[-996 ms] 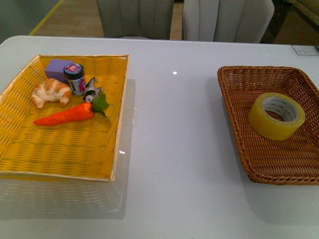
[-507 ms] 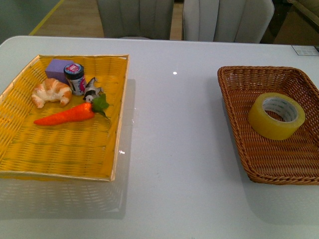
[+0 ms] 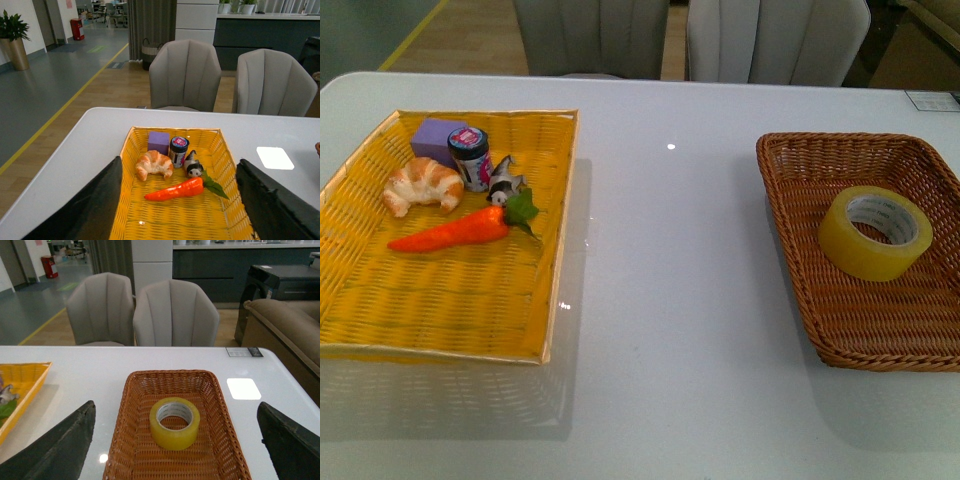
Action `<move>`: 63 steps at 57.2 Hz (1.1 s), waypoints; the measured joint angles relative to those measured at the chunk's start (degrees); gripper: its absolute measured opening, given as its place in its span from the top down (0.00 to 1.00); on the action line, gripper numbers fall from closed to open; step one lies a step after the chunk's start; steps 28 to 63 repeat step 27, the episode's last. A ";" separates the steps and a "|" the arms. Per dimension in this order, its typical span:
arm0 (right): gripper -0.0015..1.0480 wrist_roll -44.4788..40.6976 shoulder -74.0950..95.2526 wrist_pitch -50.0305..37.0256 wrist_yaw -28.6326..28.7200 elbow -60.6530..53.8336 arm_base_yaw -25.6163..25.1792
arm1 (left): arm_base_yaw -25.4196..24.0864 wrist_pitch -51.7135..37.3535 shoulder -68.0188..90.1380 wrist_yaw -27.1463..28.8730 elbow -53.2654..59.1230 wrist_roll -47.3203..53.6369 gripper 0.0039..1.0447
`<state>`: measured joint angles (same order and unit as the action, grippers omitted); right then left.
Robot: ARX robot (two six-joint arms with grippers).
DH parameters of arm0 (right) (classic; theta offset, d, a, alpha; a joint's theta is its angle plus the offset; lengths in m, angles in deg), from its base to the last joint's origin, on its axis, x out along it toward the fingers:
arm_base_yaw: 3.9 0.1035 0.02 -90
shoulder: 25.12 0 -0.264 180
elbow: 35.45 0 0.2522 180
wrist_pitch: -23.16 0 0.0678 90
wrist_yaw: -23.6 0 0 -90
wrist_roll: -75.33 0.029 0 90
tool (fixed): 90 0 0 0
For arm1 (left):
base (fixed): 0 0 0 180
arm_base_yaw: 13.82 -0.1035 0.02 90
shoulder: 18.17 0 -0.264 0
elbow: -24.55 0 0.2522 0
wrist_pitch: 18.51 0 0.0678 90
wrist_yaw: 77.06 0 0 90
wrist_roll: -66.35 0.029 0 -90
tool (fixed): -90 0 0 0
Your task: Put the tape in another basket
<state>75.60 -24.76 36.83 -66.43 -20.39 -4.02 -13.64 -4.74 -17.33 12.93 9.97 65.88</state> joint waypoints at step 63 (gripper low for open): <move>0.09 -0.02 -0.02 0.00 0.02 0.00 0.00 | 0.00 0.00 0.00 0.00 0.00 0.09 0.08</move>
